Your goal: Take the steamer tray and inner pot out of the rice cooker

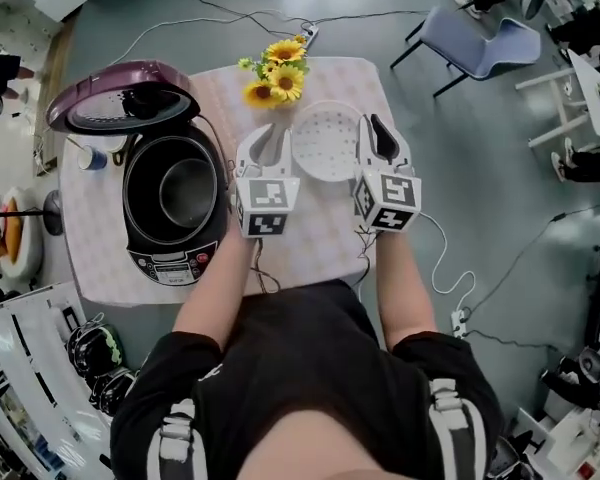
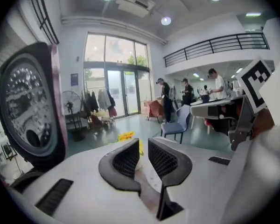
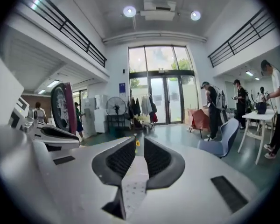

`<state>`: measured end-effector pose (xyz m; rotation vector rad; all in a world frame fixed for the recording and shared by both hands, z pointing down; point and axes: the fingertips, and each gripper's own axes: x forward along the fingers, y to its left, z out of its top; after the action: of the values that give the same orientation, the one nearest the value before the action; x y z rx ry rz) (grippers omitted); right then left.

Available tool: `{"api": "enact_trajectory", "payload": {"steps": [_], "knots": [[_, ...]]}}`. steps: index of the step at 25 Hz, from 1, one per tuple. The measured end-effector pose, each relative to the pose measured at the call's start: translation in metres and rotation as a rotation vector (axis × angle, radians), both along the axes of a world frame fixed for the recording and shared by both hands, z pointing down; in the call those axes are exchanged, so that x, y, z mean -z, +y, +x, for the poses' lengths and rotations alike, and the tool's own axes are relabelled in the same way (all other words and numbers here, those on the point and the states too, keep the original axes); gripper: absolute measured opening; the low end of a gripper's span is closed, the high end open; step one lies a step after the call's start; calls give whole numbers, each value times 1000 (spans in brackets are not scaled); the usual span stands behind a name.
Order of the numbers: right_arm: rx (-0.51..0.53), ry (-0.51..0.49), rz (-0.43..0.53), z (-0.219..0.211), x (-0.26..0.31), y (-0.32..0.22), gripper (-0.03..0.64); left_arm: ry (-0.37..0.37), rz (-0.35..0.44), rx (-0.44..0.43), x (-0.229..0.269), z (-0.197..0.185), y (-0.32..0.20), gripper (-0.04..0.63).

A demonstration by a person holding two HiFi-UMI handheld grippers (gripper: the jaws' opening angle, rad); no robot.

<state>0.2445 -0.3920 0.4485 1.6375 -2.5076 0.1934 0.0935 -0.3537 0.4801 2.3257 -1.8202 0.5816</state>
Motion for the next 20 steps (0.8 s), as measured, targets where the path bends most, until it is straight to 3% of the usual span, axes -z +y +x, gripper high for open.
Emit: {"api": "enact_trajectory", "payload": {"steps": [3,8,13,20], "knots": [[-8,-13,102,-18,49,28,25,-4,106,-17,54,-15,22,21],[43,-78,180,-58,107,76,-2,4,191,-30,110,-54,64,4],[114,-87,231,-106,140,123,-2,49,215,16,137,-106,111,4],[218,-88,212,-183,141,165,-2,32,244,134,152,-190,166,3]]}}
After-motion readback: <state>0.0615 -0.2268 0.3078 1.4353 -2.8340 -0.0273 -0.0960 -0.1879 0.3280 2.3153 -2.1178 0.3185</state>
